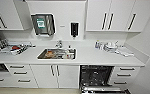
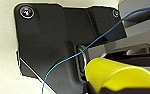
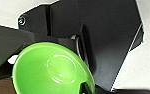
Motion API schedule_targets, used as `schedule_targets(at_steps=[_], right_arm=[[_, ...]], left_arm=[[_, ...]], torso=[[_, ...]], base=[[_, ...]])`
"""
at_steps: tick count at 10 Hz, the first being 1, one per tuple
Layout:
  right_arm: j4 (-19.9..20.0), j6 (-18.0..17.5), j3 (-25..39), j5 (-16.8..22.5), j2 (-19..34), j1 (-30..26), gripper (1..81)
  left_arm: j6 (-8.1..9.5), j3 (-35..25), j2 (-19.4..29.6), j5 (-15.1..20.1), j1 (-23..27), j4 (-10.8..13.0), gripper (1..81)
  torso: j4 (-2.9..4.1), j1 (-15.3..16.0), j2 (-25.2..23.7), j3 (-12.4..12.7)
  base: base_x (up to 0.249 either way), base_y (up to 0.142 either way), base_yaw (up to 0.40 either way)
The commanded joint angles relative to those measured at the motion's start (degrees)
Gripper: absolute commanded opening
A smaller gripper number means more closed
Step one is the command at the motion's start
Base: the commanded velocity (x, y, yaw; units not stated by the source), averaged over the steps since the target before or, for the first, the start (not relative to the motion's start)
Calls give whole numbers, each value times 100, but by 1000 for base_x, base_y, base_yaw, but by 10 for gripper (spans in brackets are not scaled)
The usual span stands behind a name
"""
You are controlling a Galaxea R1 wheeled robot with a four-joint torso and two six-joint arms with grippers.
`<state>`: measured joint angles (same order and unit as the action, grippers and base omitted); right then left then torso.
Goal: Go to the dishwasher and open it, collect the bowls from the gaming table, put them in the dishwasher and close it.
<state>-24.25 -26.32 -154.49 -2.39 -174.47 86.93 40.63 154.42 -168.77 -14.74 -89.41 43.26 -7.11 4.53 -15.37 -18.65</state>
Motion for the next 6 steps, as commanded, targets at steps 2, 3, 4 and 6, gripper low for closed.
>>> schedule_targets(at_steps=[2, 3, 4, 6], right_arm=[[-19, 13, 25, 221, -20, -312, 10], [-19, 13, 25, 221, -28, -312, 10], [-19, 13, 25, 221, -20, -312, 10], [-10, 13, 25, 221, -11, -312, 10]], left_arm=[[-3, -26, 36, 147, 235, 51, 10], [-3, -26, 36, 147, 235, 51, 10], [-3, -26, 36, 147, 235, 51, 10], [-3, -26, 36, 147, 235, 50, 10]], torso=[[0, 2, 2, 0], [0, 0, 0, 2], [0, 0, 0, 2], [0, 0, 0, 0]], base=[[135, -76, 0], [135, -76, 0], [134, -76, 0], [135, -76, 0]])
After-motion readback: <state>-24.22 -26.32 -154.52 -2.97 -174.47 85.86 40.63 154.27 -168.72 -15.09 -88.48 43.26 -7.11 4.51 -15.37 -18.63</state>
